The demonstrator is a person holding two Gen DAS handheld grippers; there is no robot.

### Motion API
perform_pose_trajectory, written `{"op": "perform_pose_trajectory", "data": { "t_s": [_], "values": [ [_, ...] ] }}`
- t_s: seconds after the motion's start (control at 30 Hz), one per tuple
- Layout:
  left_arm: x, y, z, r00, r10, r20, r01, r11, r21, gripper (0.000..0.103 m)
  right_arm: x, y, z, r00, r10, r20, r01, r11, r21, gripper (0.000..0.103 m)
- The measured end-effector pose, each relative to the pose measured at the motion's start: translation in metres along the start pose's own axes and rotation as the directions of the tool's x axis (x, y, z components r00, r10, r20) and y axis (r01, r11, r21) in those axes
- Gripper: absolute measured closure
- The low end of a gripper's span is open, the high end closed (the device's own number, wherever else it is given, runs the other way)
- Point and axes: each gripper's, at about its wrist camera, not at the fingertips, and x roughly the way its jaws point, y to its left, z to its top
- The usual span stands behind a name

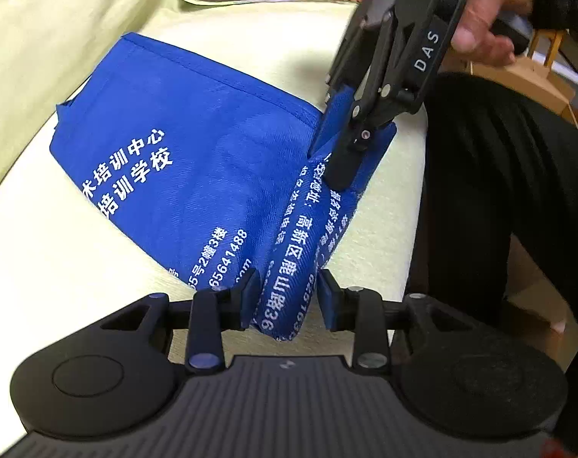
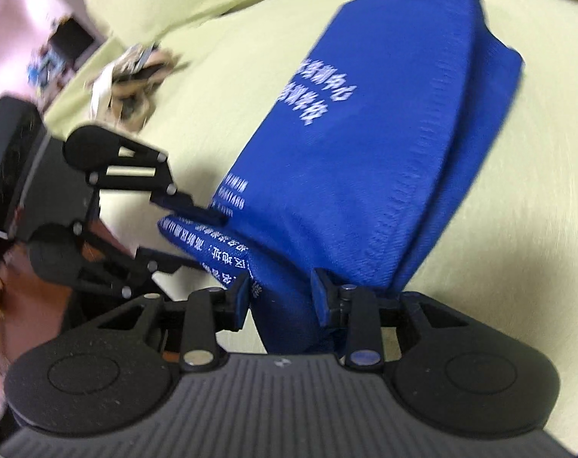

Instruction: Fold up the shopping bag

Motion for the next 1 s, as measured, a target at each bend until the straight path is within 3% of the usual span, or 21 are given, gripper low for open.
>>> {"op": "perform_pose_trajectory", "data": {
  "t_s": [0.23, 0.37, 0.5, 0.67, 0.73, 0.87, 1.0],
  "values": [
    [-0.014, -0.001, -0.009, 0.999, 0.035, 0.038, -0.034, 0.999, -0.021, 0.059, 0.001, -0.012, -0.002, 0.999, 0.021, 0.048, -0.024, 0.997, 0.079, 0.075],
    [-0.041, -0.002, -0.018, 0.991, 0.114, 0.063, -0.112, 0.993, -0.026, 0.06, 0.001, -0.011, -0.001, 0.999, 0.014, 0.05, -0.019, 0.995, 0.097, 0.075],
    [-0.062, -0.02, -0.021, 0.963, 0.228, 0.146, -0.222, 0.973, -0.058, 0.061, 0.002, -0.015, 0.001, 0.998, 0.018, 0.056, -0.025, 0.992, 0.121, 0.076],
    [-0.04, -0.051, -0.015, 0.934, 0.32, 0.158, -0.323, 0.946, -0.007, 0.063, 0.002, -0.017, 0.002, 0.998, 0.019, 0.058, -0.028, 0.988, 0.151, 0.076],
    [-0.033, -0.05, -0.012, 0.922, 0.35, 0.164, -0.344, 0.937, -0.066, 0.066, 0.002, -0.016, 0.001, 0.998, 0.017, 0.06, -0.027, 0.988, 0.154, 0.076],
    [-0.027, -0.042, -0.008, 0.919, 0.362, 0.159, -0.336, 0.927, -0.168, 0.067, 0.002, -0.017, 0.0, 0.997, 0.016, 0.073, -0.028, 0.986, 0.164, 0.076],
    [-0.016, -0.026, -0.006, 0.933, 0.339, 0.121, -0.296, 0.915, -0.275, 0.067, 0.003, -0.017, 0.0, 0.995, 0.007, 0.097, -0.022, 0.986, 0.164, 0.076]
  ]
}}
